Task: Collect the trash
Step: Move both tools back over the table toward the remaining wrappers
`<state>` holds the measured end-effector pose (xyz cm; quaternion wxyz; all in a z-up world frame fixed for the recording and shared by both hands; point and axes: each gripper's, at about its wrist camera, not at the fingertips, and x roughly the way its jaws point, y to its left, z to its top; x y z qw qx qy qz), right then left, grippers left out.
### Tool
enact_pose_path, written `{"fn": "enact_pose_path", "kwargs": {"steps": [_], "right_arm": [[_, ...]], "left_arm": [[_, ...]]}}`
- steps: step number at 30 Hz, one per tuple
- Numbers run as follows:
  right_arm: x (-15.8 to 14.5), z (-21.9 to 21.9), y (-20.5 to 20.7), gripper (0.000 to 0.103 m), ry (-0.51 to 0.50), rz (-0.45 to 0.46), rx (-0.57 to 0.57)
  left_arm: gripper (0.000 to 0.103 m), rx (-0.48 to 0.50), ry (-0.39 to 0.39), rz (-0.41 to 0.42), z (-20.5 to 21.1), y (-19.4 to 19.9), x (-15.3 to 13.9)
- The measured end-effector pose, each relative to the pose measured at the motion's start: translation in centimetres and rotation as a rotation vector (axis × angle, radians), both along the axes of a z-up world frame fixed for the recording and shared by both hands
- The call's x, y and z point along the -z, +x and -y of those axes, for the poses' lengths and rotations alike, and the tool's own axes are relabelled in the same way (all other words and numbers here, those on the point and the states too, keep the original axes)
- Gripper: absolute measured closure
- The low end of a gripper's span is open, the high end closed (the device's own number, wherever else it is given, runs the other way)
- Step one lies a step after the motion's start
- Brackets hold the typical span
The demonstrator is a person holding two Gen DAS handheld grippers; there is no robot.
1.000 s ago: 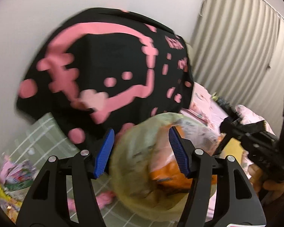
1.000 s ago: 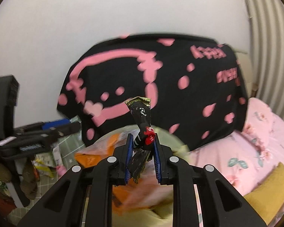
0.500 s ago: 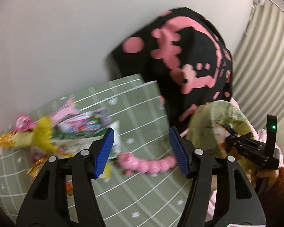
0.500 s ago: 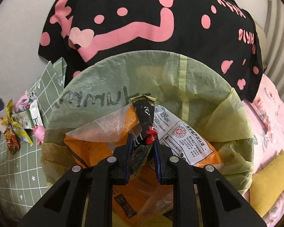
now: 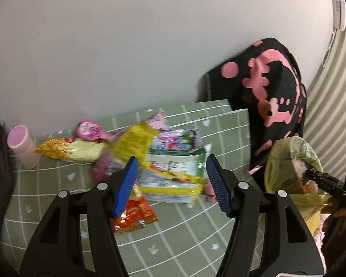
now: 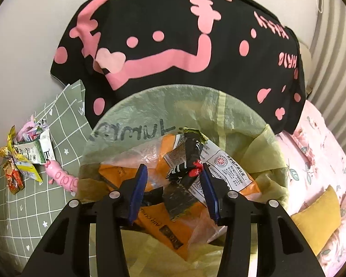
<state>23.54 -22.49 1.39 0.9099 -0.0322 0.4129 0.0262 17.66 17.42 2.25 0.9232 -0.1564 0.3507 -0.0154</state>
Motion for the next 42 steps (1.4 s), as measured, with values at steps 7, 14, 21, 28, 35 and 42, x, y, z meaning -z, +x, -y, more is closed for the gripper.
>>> {"fn": "enact_pose_path", "kwargs": {"steps": [7,14,21,28,35,42], "right_arm": [[-3.1,-0.5,-1.1,0.051,-0.002,0.101,0.035],[-5.3,-3.1,-0.6,0.051,0.029,0.17,-0.004],[-5.1,-8.7,0.6,0.051,0.06,0.176,-0.124],[-2.7,-14.3,1.7,0.051,0.088,0.139,-0.232],[1.4,-18.5,2.4,0.051,0.103,0.079,-0.32],[3.4,-20.6,2.5,0.051,0.111,0.061,-0.361]], "left_arm": [[0.045,-0.054,-0.004,-0.029,-2.6,-0.5,1.2],[0.045,-0.094,0.008,-0.023,-4.2,-0.6,1.2],[0.045,-0.139,0.022,-0.044,-6.1,-1.1,2.1],[0.045,-0.181,0.036,-0.075,-8.0,-1.9,3.0],[0.045,-0.208,0.047,-0.116,-9.3,-2.5,4.5],[0.045,-0.176,0.029,-0.116,-10.0,-2.5,5.7]]}}
